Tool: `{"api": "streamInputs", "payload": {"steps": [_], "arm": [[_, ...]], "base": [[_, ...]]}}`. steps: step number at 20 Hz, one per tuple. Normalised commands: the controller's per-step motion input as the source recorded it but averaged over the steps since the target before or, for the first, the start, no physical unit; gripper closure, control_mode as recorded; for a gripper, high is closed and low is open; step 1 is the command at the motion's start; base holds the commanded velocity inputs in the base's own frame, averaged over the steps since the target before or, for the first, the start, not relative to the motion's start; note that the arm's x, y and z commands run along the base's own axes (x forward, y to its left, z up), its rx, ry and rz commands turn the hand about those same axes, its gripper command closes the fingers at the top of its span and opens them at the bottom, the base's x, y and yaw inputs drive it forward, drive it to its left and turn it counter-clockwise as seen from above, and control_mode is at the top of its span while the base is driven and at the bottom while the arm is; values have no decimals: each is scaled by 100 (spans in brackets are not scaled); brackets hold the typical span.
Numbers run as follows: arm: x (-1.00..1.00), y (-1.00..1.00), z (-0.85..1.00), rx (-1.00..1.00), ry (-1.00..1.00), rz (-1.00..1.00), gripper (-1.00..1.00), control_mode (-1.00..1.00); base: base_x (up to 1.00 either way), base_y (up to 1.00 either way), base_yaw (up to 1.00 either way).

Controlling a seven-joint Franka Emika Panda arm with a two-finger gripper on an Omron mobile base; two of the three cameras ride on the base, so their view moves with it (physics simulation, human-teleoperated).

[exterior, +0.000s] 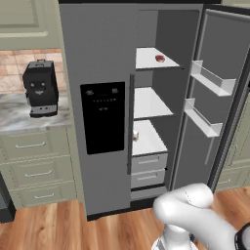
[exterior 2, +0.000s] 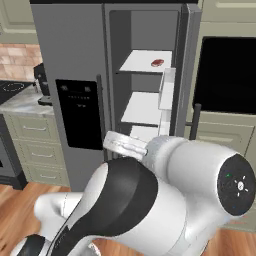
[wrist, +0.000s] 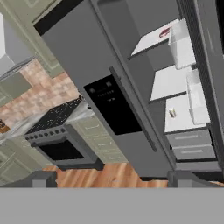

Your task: Pick up the frozen steak from the freezer, place it on any shelf in the fridge, and close the fridge and freezer doors when done.

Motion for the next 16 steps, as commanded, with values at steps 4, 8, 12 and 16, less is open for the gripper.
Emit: {"api": "streamInputs", "payload": {"steps": [4, 8, 12, 16], "arm": [[65, -42, -57, 4, -1, 10, -100, -100], [81, -37, -68, 3, -8, 8, -100, -100], [83, -44, -68, 4, -9, 11, -100, -100], [86, -29, -33, 2, -4, 2, -100, -100]], "base": [[0, 0, 0], [0, 0, 0], [0, 0, 0], [0, 0, 0]]}}
